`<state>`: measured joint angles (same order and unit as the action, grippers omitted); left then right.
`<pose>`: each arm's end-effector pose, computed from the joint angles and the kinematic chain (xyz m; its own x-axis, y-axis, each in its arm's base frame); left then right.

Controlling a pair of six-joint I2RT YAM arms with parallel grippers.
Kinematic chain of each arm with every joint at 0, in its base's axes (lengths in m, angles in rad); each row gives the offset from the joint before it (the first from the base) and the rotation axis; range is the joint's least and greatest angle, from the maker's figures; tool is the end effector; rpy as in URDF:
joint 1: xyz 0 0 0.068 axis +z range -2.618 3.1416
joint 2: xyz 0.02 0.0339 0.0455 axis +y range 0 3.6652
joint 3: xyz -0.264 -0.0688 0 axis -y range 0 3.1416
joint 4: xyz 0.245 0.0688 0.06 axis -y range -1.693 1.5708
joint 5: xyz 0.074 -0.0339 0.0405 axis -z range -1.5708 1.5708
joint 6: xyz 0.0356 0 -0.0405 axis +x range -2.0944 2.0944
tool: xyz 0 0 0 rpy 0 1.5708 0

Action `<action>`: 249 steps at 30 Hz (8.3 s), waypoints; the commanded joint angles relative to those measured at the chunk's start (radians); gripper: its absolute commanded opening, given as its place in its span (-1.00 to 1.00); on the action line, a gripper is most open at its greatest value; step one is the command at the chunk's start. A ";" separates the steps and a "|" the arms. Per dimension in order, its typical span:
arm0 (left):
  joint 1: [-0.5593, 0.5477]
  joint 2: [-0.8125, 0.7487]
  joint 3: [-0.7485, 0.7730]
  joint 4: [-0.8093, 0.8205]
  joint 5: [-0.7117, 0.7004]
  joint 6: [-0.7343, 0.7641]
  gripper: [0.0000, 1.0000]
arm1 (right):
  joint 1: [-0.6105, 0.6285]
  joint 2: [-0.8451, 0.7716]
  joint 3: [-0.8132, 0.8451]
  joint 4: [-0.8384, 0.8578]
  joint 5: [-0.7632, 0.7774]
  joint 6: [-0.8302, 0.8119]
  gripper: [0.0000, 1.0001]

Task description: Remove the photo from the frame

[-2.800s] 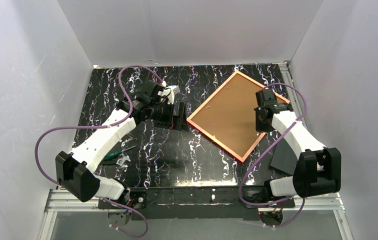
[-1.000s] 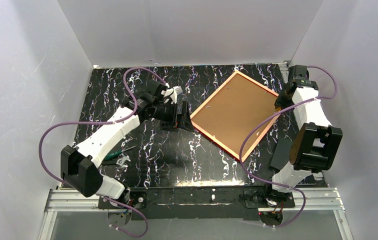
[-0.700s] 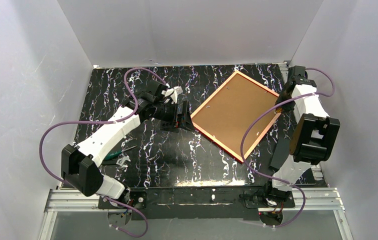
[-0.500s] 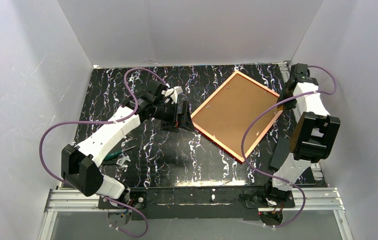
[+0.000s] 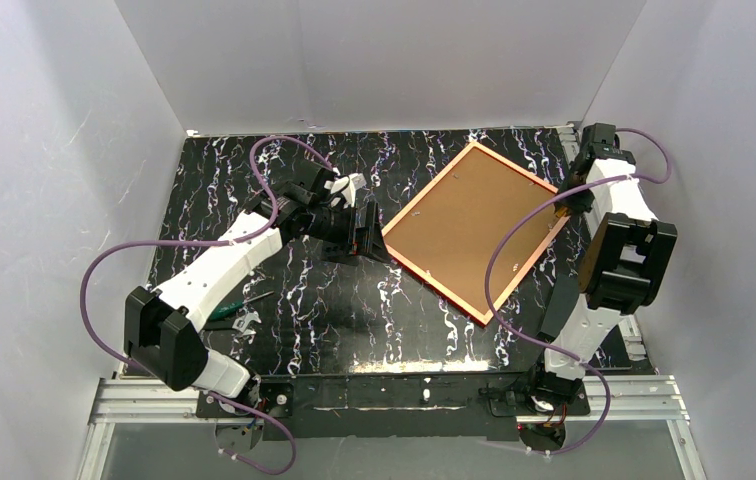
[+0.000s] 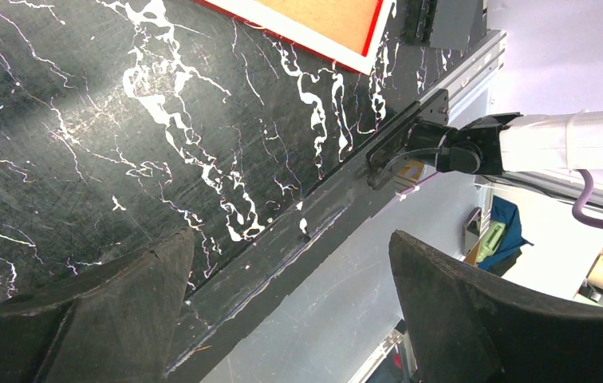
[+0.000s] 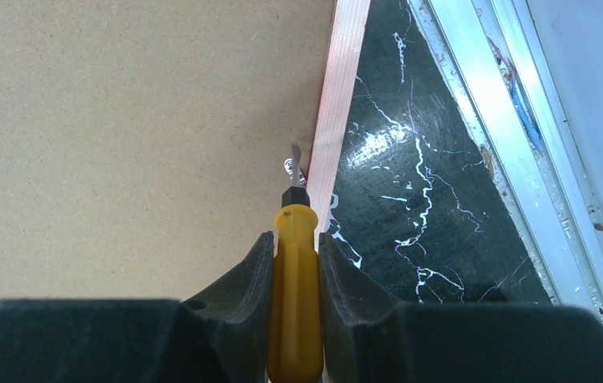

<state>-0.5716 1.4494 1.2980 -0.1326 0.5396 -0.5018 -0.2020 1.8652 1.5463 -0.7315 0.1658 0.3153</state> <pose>0.2757 -0.1991 0.3686 -0.6294 -0.0858 -0.7724 0.6572 0.4716 -0.5880 0.3930 -0.0865 0.2516 -0.7218 0.4600 -0.5171 0.5281 0.8490 0.0181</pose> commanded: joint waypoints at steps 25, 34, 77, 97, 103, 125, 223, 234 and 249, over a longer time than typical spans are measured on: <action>-0.003 -0.004 -0.014 -0.032 0.049 -0.018 0.83 | -0.003 -0.124 -0.201 -0.012 -0.145 0.137 -0.97; -0.003 -0.005 -0.016 -0.032 0.045 -0.014 0.83 | -0.008 -0.096 -0.156 -0.043 -0.158 0.149 -0.97; -0.153 -0.236 -0.338 0.492 0.567 0.390 0.75 | 0.782 -0.626 -0.570 0.099 -1.217 -0.004 -0.97; -0.255 -0.228 -0.282 0.300 0.429 0.557 -1.00 | 0.837 -0.742 -0.622 0.339 -1.178 0.161 -0.97; -0.254 -0.257 -0.312 0.427 0.284 0.405 -1.00 | 0.835 -0.840 -0.722 0.507 -0.908 0.371 0.29; -0.251 -0.254 -0.304 0.369 0.008 0.329 -1.00 | 0.834 -1.044 -0.877 0.601 -0.441 0.546 0.29; -0.366 -0.309 -0.403 0.284 0.327 0.648 -1.00 | 1.003 -0.605 -0.709 0.567 -1.261 0.189 -0.97; -0.362 -0.415 -0.487 0.479 -0.016 0.372 -1.00 | 0.982 -0.900 -1.023 0.993 -0.748 0.598 0.49; -0.342 -0.465 -0.605 0.704 -0.177 0.181 -1.00 | 1.010 -0.907 -1.155 1.438 -0.458 0.909 -0.02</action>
<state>-0.9245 1.0172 0.7105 0.4999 0.3981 -0.2756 0.7952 0.9234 0.3637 0.5488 -0.3592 1.1519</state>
